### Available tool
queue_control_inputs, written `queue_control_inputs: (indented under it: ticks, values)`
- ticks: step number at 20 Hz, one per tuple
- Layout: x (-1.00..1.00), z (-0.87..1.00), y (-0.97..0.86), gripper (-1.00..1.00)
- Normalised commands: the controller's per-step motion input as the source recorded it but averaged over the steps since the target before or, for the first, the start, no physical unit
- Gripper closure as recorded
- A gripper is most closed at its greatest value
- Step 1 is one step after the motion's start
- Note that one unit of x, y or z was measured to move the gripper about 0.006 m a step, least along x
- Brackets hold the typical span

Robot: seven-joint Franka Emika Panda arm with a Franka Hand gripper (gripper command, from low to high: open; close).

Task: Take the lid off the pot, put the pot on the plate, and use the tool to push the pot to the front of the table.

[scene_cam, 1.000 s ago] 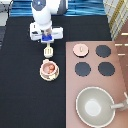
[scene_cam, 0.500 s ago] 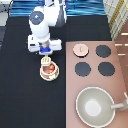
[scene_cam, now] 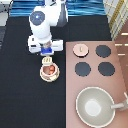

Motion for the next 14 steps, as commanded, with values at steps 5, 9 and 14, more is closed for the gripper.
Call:
queue_control_inputs:
  ticks: [5,9,14]
  values:
    - [-0.83,0.26,0.07,1.0]
    - [-0.85,-0.46,0.05,1.0]
    - [-0.58,-0.73,0.03,1.0]
